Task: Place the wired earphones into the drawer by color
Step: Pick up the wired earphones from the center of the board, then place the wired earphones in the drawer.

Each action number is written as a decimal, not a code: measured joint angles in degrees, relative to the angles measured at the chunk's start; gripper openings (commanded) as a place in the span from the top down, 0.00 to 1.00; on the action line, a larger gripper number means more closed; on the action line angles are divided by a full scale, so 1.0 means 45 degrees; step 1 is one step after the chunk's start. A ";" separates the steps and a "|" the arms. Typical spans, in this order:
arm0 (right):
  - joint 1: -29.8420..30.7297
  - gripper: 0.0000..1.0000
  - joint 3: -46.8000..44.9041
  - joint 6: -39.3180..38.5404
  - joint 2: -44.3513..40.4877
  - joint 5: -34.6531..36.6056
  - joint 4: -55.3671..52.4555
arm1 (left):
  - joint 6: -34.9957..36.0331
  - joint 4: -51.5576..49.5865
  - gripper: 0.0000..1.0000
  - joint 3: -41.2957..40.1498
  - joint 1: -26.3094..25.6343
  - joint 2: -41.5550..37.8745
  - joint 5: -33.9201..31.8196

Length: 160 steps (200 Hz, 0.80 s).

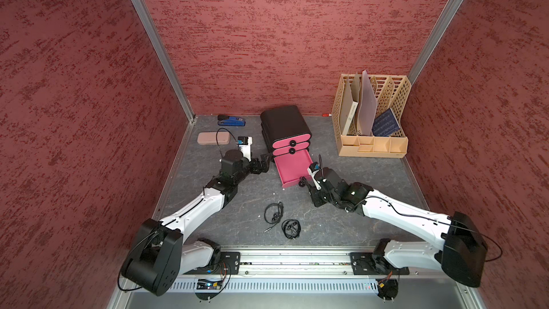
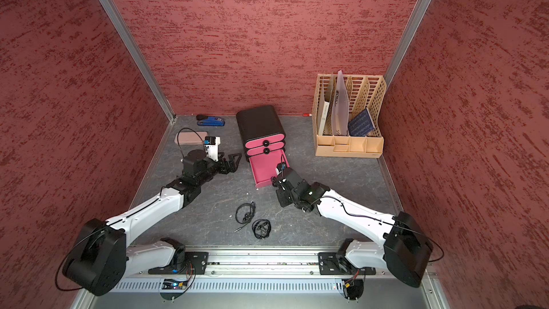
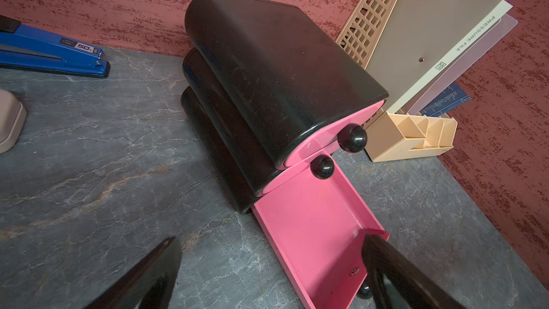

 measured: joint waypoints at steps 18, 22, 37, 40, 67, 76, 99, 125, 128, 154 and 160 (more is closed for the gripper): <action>-0.0005 0.89 0.0588 -0.0437 0.0267 0.0418 0.0160 | 0.0010 0.0005 0.00 -0.0019 0.0000 0.0000 0.0000; -0.0005 0.89 0.0699 -0.0549 0.0359 0.0515 0.0243 | 0.0010 0.0005 0.00 -0.0024 0.0000 0.0000 0.0000; -0.0044 0.89 0.1035 -0.0908 0.0763 0.0777 0.0583 | 0.0010 0.0010 0.00 -0.0102 0.0000 -0.0049 0.0000; -0.0063 0.89 0.1083 -0.0962 0.0835 0.0816 0.0656 | 0.0015 0.0015 0.00 -0.0121 0.0000 -0.0058 0.0000; -0.0262 0.90 0.1404 -0.1535 0.1690 0.1103 0.1399 | 0.0024 0.0053 0.00 -0.0194 0.0000 -0.0165 0.0024; -0.0359 0.90 0.1481 -0.1690 0.1996 0.1190 0.1700 | 0.0053 0.0097 0.00 -0.0204 0.0000 -0.0175 0.0044; -0.0641 0.90 0.1574 -0.2011 0.2715 0.1311 0.2531 | 0.0097 0.0121 0.00 -0.0214 0.0000 -0.0175 0.0083; -0.1001 0.90 0.1608 -0.2312 0.3536 0.1365 0.3546 | 0.0102 0.0291 0.00 -0.0301 0.0000 -0.0180 0.0107; -0.1049 0.90 0.1608 -0.2351 0.3628 0.1375 0.3677 | 0.0102 0.0287 0.00 -0.0306 0.0000 -0.0180 0.0107; -0.1520 0.90 0.1695 -0.2584 0.4299 0.1370 0.4396 | 0.0102 0.0330 0.00 -0.0359 0.0000 -0.0180 0.0112; -0.1637 0.90 0.1739 -0.2618 0.4454 0.1360 0.4532 | 0.0102 0.0350 0.00 -0.0369 0.0000 -0.0180 0.0112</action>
